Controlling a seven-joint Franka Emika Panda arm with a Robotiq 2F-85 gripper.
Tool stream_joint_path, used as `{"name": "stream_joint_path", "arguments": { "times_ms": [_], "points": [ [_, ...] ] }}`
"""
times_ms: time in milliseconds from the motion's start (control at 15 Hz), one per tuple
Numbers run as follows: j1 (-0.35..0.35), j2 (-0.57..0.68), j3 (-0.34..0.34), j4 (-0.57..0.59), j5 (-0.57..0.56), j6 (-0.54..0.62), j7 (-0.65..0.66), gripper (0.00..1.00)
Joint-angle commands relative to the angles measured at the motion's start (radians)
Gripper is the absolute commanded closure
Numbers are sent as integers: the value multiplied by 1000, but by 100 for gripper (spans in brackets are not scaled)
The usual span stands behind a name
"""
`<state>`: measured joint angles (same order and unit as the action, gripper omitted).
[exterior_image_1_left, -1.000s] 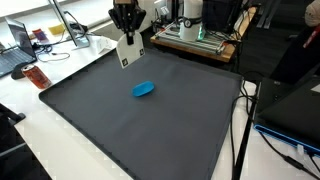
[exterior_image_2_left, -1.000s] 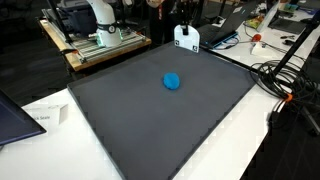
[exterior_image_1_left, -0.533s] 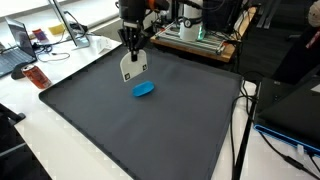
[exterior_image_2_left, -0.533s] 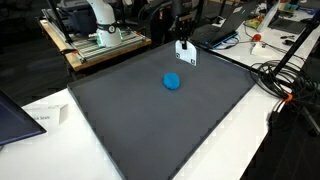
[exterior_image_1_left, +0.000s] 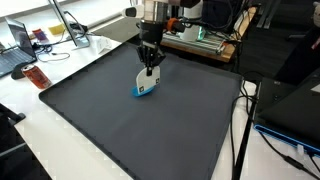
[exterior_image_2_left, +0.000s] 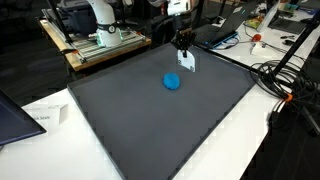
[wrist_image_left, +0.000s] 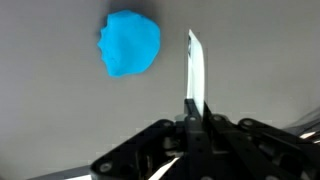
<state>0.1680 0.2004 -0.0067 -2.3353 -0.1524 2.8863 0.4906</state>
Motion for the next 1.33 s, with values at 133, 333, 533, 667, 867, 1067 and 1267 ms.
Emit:
{"name": "stream_joint_path", "arguments": {
  "times_ms": [133, 333, 533, 667, 867, 1067, 1267],
  "points": [
    [110, 37, -103, -33, -121, 142, 244, 99],
    [239, 81, -267, -24, -267, 259, 388, 99],
    [400, 148, -462, -3, -332, 342, 478, 99],
    [487, 190, -551, -5, -305, 382, 492, 99],
    [581, 240, -632, -15, -260, 433, 509, 99],
    [697, 302, -737, -13, -232, 446, 531, 99],
    [745, 280, -771, -23, -246, 364, 519, 99]
  ]
}}
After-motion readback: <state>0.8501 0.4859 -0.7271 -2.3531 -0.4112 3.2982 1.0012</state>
